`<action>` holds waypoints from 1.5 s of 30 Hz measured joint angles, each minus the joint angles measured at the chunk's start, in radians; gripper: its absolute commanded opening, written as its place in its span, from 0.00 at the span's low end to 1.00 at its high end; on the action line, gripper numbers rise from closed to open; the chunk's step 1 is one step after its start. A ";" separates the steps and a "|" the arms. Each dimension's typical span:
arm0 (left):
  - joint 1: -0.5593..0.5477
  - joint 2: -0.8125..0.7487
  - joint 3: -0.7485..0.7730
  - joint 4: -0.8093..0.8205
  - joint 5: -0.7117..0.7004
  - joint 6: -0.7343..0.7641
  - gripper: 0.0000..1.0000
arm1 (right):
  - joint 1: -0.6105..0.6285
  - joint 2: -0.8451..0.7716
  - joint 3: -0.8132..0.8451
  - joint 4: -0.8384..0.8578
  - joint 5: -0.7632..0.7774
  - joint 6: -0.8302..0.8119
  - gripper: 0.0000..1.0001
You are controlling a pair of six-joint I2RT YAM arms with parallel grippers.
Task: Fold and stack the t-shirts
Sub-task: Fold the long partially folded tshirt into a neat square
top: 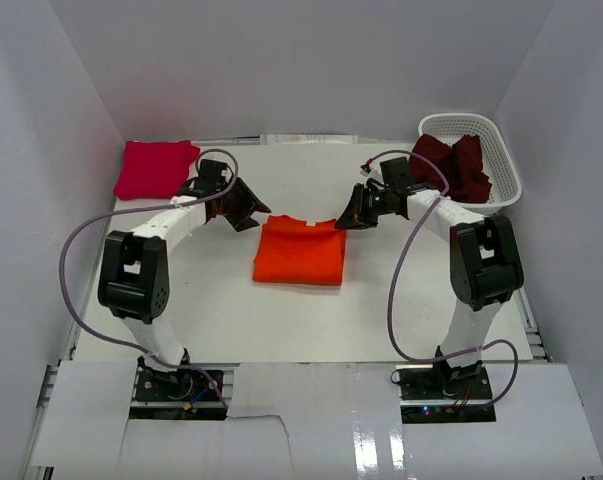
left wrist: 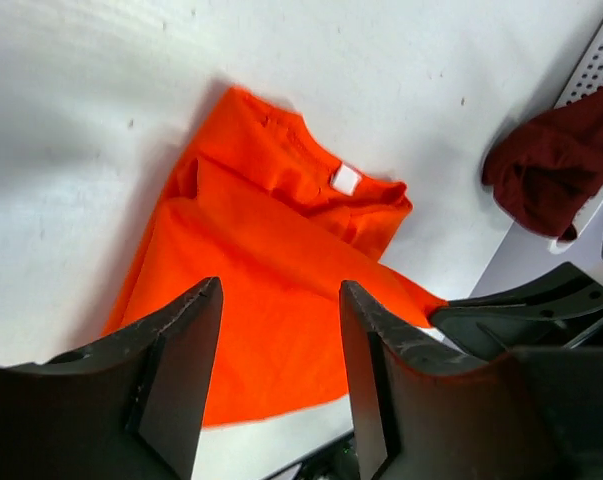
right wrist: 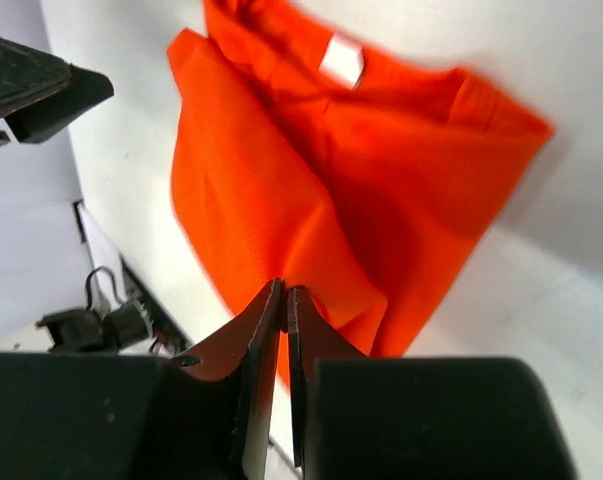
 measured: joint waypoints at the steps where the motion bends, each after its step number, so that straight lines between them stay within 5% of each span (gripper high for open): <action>1: 0.001 0.031 0.011 0.021 0.000 -0.002 0.68 | -0.002 0.036 0.020 0.018 0.008 0.000 0.15; 2: 0.002 0.064 0.020 0.049 0.002 -0.010 0.78 | -0.003 0.066 0.034 0.040 0.017 0.002 0.16; 6: 0.004 0.169 0.028 0.175 0.002 -0.058 0.90 | -0.009 0.150 0.054 0.124 0.098 0.019 0.37; 10: 0.006 0.208 0.038 0.248 0.000 -0.087 0.91 | -0.011 0.150 0.047 0.185 0.206 0.055 0.78; 15: 0.006 0.196 0.084 0.267 -0.027 -0.065 0.91 | -0.012 0.107 0.040 0.221 0.290 0.050 0.79; 19: 0.007 0.113 0.098 0.222 -0.066 -0.014 0.91 | -0.013 0.011 -0.023 0.278 0.273 0.039 0.72; 25: 0.008 -0.078 0.100 0.201 -0.041 0.058 0.82 | -0.008 -0.029 -0.008 0.301 0.118 0.017 0.15; 27: 0.009 -0.102 0.097 0.220 0.008 0.071 0.73 | -0.002 -0.001 0.003 0.303 0.051 0.022 0.08; 45: -0.047 0.140 0.025 0.303 0.281 0.123 0.67 | 0.019 0.358 0.064 0.448 -0.173 0.109 0.08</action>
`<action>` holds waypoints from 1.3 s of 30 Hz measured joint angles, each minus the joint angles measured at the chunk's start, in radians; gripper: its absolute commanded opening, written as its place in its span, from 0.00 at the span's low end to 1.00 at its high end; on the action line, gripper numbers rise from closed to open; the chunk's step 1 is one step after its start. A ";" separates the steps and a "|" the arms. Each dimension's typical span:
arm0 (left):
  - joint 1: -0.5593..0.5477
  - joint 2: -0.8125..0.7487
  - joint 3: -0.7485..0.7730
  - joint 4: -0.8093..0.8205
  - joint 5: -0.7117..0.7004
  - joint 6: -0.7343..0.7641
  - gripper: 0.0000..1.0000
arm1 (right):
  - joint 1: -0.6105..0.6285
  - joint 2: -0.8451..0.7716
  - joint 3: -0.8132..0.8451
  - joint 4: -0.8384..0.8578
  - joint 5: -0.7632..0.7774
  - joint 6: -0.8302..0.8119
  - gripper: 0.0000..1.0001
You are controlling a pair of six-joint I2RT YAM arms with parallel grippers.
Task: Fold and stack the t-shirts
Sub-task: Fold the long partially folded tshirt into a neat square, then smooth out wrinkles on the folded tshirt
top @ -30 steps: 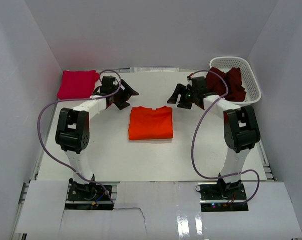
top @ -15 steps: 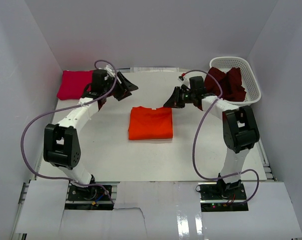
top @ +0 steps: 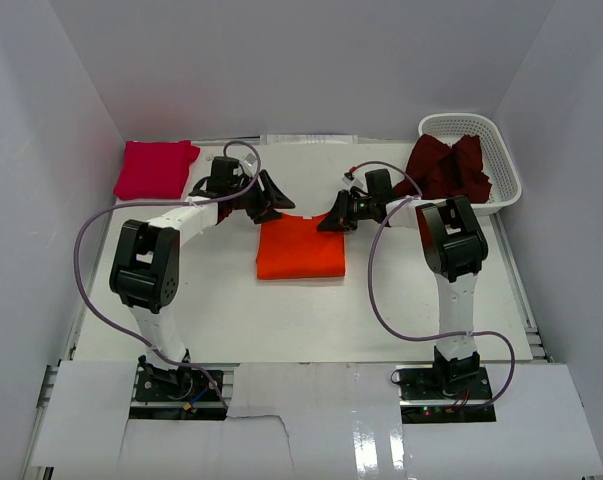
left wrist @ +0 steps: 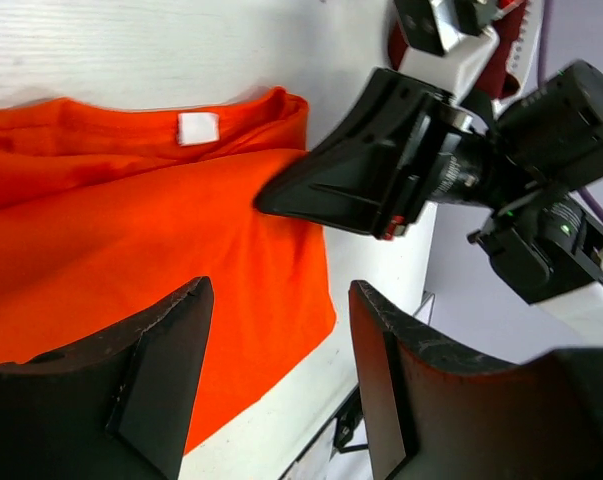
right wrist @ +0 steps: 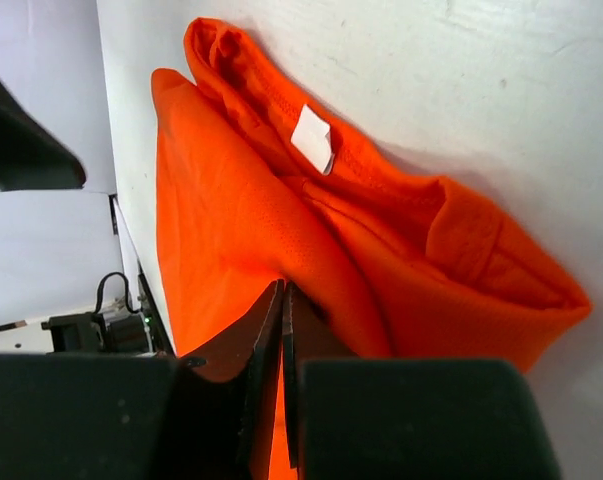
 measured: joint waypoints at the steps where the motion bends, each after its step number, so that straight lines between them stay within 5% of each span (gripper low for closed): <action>1: -0.006 0.000 0.005 0.004 0.005 0.003 0.67 | 0.000 0.006 0.001 0.011 0.002 -0.001 0.08; 19: -0.123 0.102 0.045 0.067 0.100 0.080 0.66 | -0.004 0.083 0.011 0.185 0.036 0.008 0.08; 28: -0.178 0.090 -0.145 0.222 0.179 0.093 0.67 | -0.005 0.101 0.062 0.127 0.026 -0.001 0.08; 30: -0.187 0.079 -0.200 0.292 0.203 0.073 0.57 | -0.005 0.101 0.071 0.108 0.025 -0.006 0.08; 34: -0.201 0.050 -0.285 0.398 0.240 0.021 0.14 | -0.005 0.102 0.077 0.093 0.025 -0.010 0.08; 39: -0.227 0.034 -0.294 0.463 0.257 -0.009 0.11 | -0.005 0.102 0.078 0.085 0.025 -0.011 0.08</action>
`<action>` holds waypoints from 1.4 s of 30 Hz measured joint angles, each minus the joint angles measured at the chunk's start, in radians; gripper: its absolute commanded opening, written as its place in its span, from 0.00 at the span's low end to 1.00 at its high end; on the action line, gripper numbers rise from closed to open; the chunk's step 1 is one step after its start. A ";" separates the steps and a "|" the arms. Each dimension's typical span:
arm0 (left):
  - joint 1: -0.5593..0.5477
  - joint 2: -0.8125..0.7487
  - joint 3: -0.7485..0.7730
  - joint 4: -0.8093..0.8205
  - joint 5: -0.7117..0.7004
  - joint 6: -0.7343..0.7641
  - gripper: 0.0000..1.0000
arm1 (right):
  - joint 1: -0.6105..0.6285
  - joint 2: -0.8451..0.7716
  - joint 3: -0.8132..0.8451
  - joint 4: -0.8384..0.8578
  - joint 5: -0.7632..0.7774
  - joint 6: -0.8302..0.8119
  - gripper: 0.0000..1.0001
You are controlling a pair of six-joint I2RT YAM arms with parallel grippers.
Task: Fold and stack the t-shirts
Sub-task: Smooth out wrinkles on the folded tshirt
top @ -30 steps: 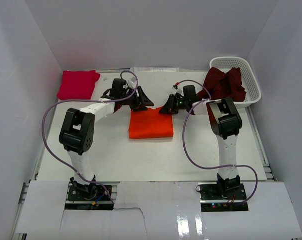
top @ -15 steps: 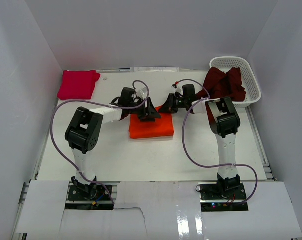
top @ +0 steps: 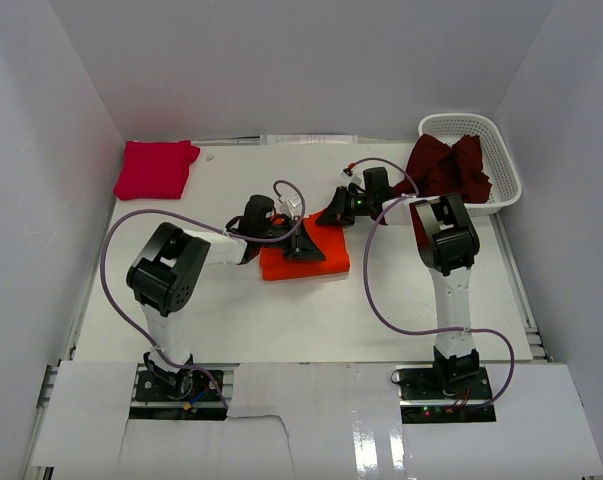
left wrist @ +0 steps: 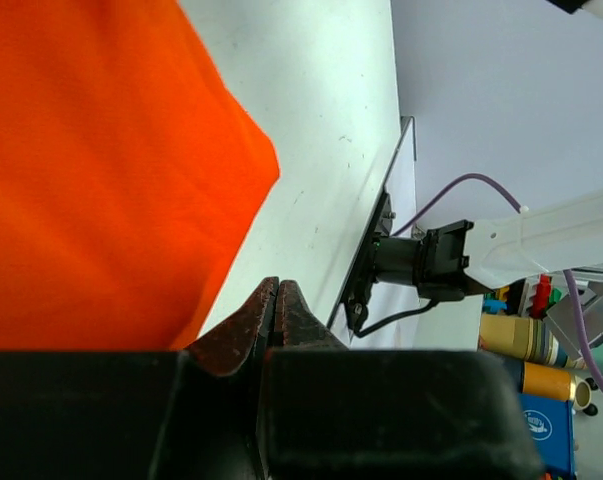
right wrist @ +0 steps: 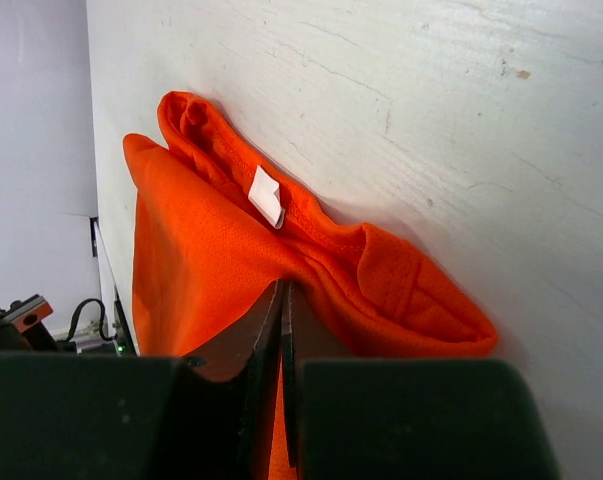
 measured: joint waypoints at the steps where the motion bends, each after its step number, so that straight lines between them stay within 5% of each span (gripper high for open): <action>1: -0.005 -0.001 0.000 0.008 0.002 -0.004 0.11 | 0.000 0.000 0.000 0.000 0.000 0.000 0.08; 11: -0.021 0.031 -0.010 0.045 -0.024 -0.008 0.00 | 0.000 0.000 0.002 -0.005 0.000 -0.002 0.08; 26: -0.013 0.176 0.016 0.061 -0.047 -0.069 0.00 | -0.001 0.000 0.002 -0.008 -0.003 -0.014 0.08; 35: 0.004 -0.009 0.076 -0.146 -0.098 -0.050 0.00 | -0.002 0.000 0.002 -0.008 -0.006 -0.021 0.08; 42: 0.140 -0.114 0.092 -0.200 -0.099 -0.033 0.00 | -0.003 -0.014 0.002 -0.039 -0.008 -0.022 0.08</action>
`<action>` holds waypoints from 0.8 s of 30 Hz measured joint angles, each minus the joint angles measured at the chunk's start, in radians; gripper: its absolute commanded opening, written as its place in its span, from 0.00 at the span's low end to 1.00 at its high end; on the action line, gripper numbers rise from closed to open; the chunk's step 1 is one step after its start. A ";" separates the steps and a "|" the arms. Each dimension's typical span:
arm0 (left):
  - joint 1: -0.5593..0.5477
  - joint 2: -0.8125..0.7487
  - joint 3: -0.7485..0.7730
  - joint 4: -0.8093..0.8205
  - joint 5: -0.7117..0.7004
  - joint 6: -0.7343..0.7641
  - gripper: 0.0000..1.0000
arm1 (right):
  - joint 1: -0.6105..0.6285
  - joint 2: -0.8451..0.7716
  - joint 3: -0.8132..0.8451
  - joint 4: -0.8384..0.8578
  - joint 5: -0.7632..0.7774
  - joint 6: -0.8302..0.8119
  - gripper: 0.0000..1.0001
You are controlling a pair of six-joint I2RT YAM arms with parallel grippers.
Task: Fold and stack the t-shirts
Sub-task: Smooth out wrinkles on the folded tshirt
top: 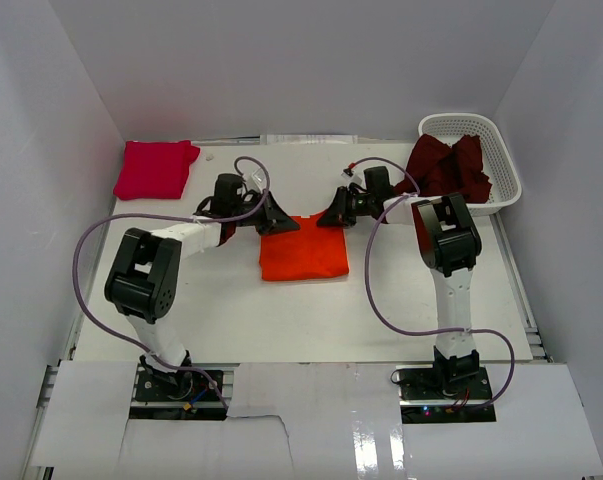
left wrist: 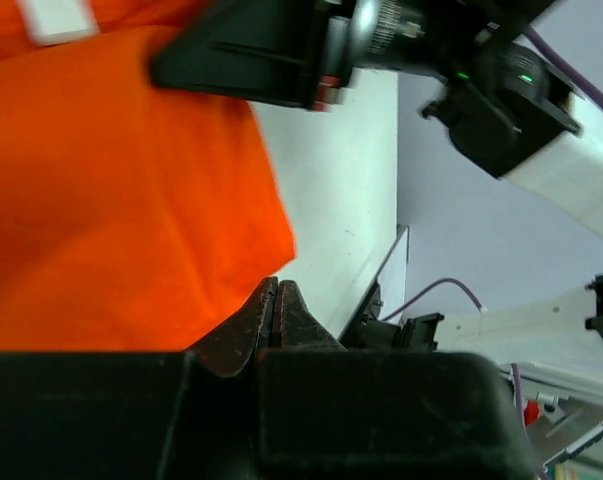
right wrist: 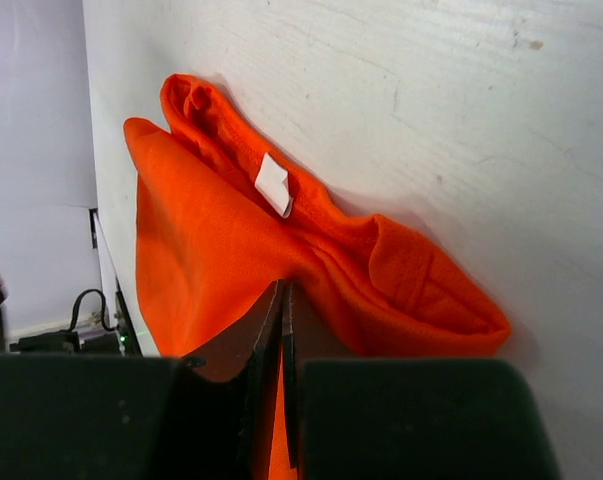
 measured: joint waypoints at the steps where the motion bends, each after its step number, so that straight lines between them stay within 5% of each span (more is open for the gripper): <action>1: 0.023 0.003 -0.011 0.002 -0.002 0.003 0.00 | 0.000 -0.006 0.000 -0.012 -0.002 0.000 0.08; 12: 0.053 0.162 -0.051 -0.014 -0.025 0.038 0.00 | -0.001 -0.275 -0.061 -0.058 -0.069 0.006 0.08; 24: 0.051 0.225 -0.019 -0.014 -0.035 0.045 0.00 | 0.006 -0.370 -0.410 -0.089 -0.150 -0.009 0.08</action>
